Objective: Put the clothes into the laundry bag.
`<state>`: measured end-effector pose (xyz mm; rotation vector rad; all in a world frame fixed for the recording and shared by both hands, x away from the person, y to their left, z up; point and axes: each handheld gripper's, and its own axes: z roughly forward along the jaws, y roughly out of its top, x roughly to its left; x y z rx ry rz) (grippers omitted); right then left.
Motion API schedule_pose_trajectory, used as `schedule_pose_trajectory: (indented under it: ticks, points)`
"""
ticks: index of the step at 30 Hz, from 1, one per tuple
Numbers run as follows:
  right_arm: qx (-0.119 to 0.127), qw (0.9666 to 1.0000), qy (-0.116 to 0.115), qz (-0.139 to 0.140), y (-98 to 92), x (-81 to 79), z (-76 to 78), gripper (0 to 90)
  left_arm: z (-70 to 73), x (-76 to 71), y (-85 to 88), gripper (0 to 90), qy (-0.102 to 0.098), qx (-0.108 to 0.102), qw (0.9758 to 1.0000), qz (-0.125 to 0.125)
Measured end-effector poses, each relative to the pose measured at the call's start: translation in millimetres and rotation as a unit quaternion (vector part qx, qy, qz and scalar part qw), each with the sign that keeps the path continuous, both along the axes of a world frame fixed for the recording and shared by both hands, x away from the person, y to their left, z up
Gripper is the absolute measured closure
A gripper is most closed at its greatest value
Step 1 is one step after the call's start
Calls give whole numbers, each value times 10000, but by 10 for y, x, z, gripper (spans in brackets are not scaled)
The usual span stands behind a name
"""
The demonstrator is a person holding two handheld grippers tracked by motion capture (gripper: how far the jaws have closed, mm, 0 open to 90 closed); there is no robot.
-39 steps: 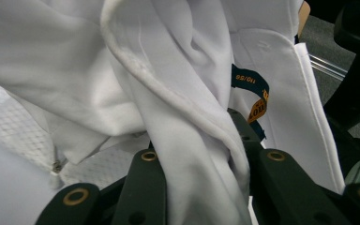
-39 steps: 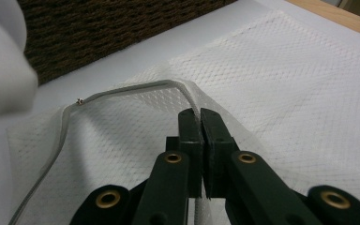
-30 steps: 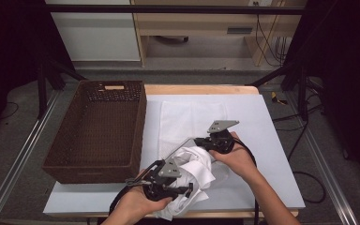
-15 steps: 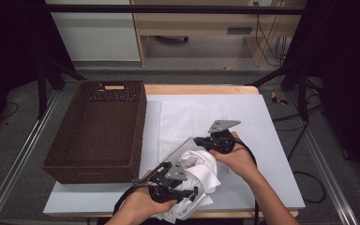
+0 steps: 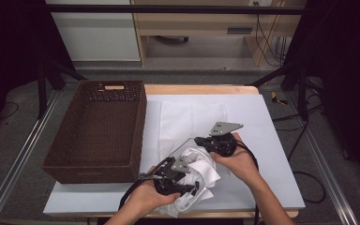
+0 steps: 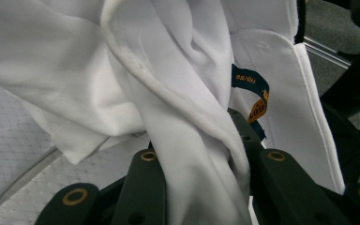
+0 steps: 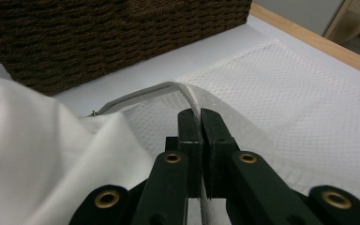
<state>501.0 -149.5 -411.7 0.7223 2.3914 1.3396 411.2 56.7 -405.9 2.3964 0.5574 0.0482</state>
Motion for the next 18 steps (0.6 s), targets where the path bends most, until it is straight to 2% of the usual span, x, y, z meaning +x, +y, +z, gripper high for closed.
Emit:
schedule_pose_trajectory:
  ticks: [2,5,11,18]
  points:
    - [-51,10000,-50,-4,10,-32,12,878,-24,36,3,722,-33,5,9999,127]
    - [-132,9998,-146,-45,-8,-84,46,878,-68,103,22,723,66,35,9997,226]
    - [-65,9999,-136,-56,-50,-118,65,876,-166,231,58,722,242,94,9988,427]
    - [-16,9999,-150,-22,-69,-149,90,873,-242,309,36,722,307,191,9978,555]
